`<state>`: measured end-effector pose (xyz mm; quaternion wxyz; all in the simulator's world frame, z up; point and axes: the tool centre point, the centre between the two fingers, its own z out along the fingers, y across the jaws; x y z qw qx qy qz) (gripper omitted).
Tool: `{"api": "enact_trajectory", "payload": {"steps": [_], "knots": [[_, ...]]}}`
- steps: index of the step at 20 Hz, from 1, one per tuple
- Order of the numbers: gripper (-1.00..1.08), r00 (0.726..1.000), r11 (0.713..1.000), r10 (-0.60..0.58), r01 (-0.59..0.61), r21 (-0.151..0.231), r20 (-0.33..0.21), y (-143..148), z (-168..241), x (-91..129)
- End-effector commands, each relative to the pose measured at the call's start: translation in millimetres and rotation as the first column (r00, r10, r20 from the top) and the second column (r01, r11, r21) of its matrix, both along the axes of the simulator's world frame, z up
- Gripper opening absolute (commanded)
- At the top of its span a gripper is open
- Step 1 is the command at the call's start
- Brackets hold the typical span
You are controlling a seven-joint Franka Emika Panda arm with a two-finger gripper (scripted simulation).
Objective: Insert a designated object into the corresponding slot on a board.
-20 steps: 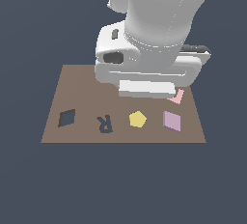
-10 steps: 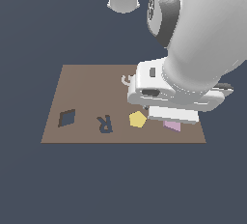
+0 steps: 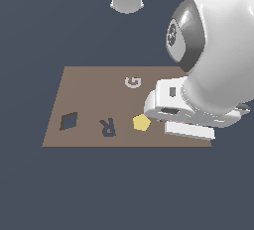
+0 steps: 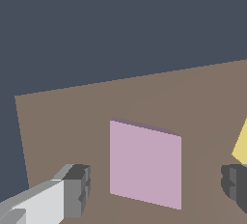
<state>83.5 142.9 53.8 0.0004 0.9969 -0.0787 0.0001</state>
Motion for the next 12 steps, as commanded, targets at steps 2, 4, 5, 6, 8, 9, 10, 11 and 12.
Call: {"api": "enact_trajectory", "payload": {"steps": [2,4,5,6,8,9,10,11,12], "knots": [[1.00,1.000,1.000,-0.006,0.006,0.001,0.000,4,-3,4],[1.00,1.000,1.000,-0.007,0.007,0.001,0.000,5,-4,4],[1.00,1.000,1.000,-0.007,0.007,0.001,0.000,5,-4,4],[1.00,1.000,1.000,-0.006,0.006,0.001,-0.001,5,-4,3],[1.00,1.000,1.000,-0.006,0.006,0.001,-0.001,5,-5,4],[1.00,1.000,1.000,-0.006,0.006,0.001,-0.001,5,-7,4],[1.00,1.000,1.000,-0.006,0.006,0.001,0.000,5,-10,4],[1.00,1.000,1.000,-0.006,0.006,0.001,0.000,5,-14,4],[1.00,1.000,1.000,-0.007,0.007,0.001,0.000,5,-17,4]]}}
